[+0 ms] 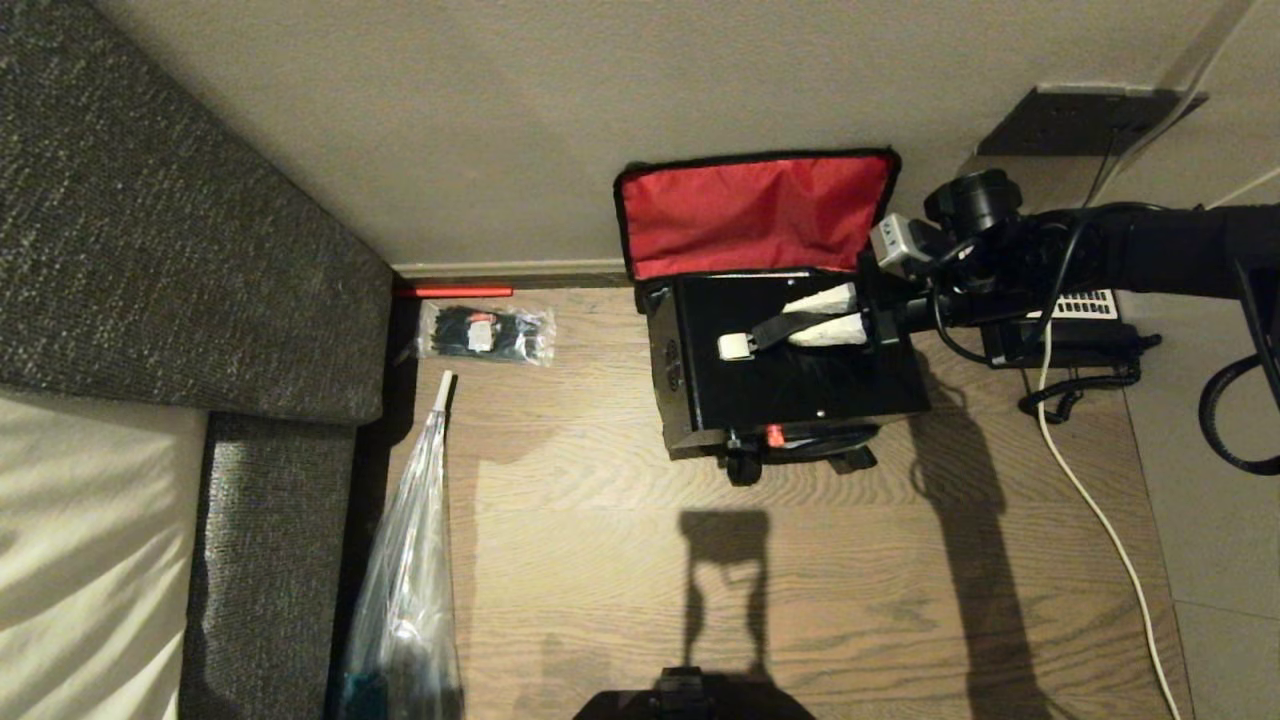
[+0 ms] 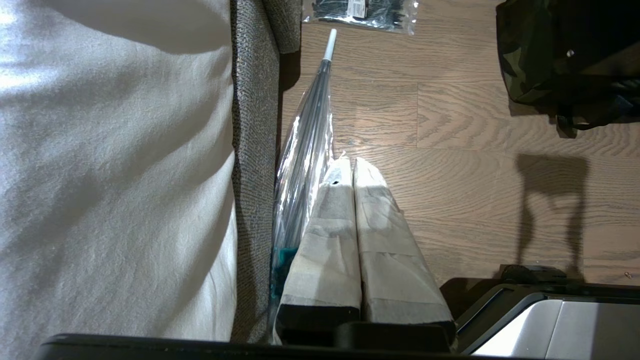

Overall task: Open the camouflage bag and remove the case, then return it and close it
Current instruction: Place the black box back

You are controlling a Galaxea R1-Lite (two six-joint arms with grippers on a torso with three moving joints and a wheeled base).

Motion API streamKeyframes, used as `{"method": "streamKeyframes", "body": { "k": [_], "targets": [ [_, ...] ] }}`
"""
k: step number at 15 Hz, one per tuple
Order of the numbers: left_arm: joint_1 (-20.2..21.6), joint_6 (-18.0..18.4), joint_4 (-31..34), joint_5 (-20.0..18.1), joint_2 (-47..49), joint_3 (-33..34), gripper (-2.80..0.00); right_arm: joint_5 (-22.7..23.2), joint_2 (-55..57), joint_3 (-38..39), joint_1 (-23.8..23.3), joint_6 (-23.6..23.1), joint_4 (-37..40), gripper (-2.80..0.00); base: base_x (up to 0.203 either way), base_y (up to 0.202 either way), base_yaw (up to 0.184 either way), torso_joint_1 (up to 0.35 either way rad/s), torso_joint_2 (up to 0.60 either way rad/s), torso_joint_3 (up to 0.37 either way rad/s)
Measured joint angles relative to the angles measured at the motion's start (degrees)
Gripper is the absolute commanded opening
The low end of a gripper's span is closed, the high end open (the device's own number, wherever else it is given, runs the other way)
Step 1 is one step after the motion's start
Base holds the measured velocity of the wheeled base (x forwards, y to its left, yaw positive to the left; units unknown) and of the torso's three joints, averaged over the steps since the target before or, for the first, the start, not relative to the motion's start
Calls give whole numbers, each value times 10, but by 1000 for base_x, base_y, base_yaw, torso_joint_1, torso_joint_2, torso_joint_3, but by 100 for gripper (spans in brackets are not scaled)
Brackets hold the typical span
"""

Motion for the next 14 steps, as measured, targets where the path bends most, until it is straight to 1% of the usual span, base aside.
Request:
{"method": "streamKeyframes", "body": {
  "k": [4,11,14],
  "targets": [
    [0,0,0,0,0,0,-280,-2,2,0,-4,11,-1,-280,0,0,0,0,0,0],
    [0,0,0,0,0,0,-280,-3,-36,1,-10,26,3,-280,0,0,0,0,0,0],
    [0,0,0,0,0,0,-280,-10,-50,1,-16,30,1,-280,0,0,0,0,0,0]
  ]
}}
